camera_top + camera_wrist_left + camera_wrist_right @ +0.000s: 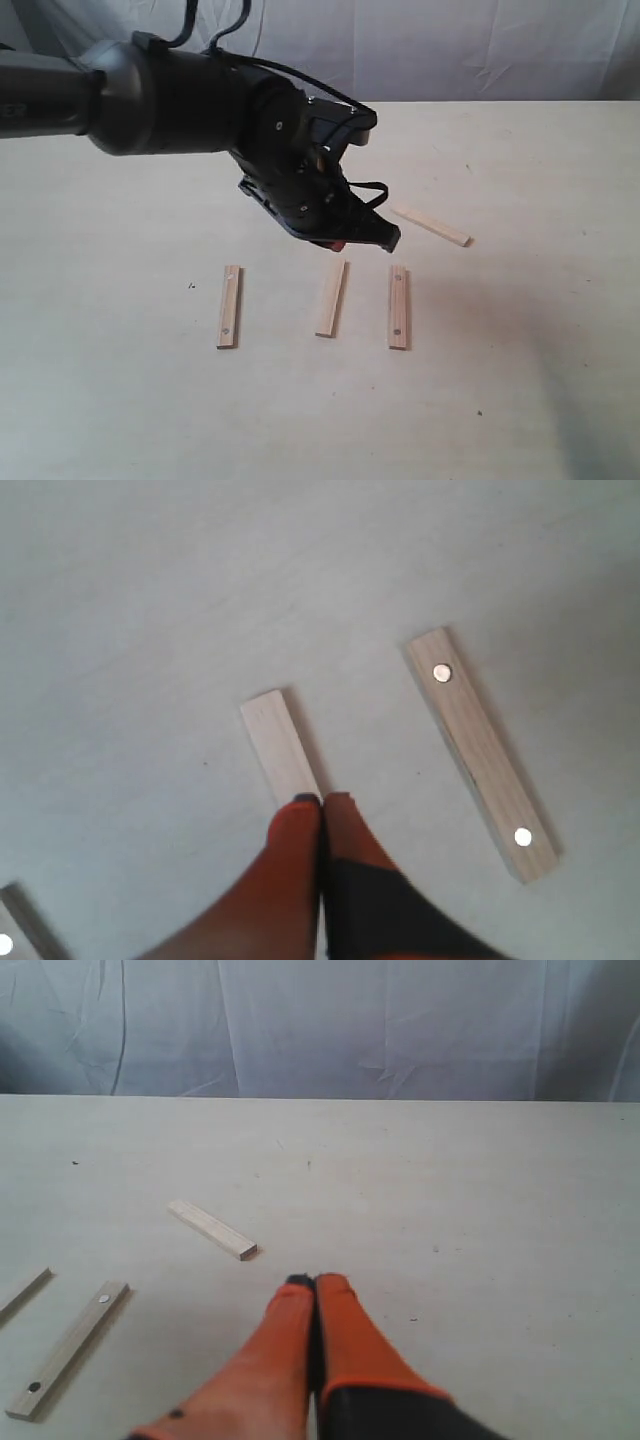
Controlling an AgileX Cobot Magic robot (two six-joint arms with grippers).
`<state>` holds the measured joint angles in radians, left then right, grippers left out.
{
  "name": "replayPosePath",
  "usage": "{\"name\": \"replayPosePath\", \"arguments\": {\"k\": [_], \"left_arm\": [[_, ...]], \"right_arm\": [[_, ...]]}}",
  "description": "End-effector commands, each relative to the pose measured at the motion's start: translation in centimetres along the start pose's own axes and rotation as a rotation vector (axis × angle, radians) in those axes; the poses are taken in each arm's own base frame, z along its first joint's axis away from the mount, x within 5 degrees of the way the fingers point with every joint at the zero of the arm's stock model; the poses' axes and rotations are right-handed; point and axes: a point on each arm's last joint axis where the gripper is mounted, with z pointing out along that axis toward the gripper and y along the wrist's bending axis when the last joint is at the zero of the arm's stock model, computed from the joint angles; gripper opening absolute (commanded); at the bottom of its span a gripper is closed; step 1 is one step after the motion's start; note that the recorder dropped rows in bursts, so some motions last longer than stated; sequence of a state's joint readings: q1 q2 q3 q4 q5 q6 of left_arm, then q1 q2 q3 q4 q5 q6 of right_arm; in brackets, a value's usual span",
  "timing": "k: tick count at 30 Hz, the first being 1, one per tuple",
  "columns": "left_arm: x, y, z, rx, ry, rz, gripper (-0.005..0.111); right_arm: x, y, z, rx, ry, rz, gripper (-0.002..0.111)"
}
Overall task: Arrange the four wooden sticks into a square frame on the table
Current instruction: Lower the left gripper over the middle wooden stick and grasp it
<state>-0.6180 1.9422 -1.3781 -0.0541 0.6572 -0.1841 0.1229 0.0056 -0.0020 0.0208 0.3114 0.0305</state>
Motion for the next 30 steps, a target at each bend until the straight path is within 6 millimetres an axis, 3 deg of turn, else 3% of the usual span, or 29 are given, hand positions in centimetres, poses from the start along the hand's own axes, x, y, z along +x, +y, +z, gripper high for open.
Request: {"name": "replayPosePath", "arguments": {"k": [1, 8, 16, 18, 24, 30], "left_arm": [[0.0, -0.3, 1.0, 0.002, 0.054, -0.032, 0.0], [0.4, -0.3, 2.2, 0.017, 0.09, -0.067, 0.002], [0.7, -0.2, 3.1, 0.011, 0.112, -0.07, 0.036], [0.8, -0.1, 3.5, 0.002, 0.116, -0.087, 0.04], [1.4, 0.6, 5.5, -0.058, 0.151, -0.113, 0.04], [1.4, 0.5, 6.0, -0.049, 0.14, -0.121, 0.04]], "right_arm": [[0.0, 0.0, 0.0, 0.006, -0.011, -0.003, 0.0], [0.0, 0.0, 0.0, 0.006, -0.011, -0.003, 0.0], [0.0, 0.0, 0.0, 0.006, -0.011, -0.003, 0.0], [0.0, 0.0, 0.0, 0.006, -0.011, -0.003, 0.0], [0.0, 0.0, 0.0, 0.006, -0.011, -0.003, 0.0], [0.0, 0.0, 0.0, 0.006, -0.011, -0.003, 0.0]]}}
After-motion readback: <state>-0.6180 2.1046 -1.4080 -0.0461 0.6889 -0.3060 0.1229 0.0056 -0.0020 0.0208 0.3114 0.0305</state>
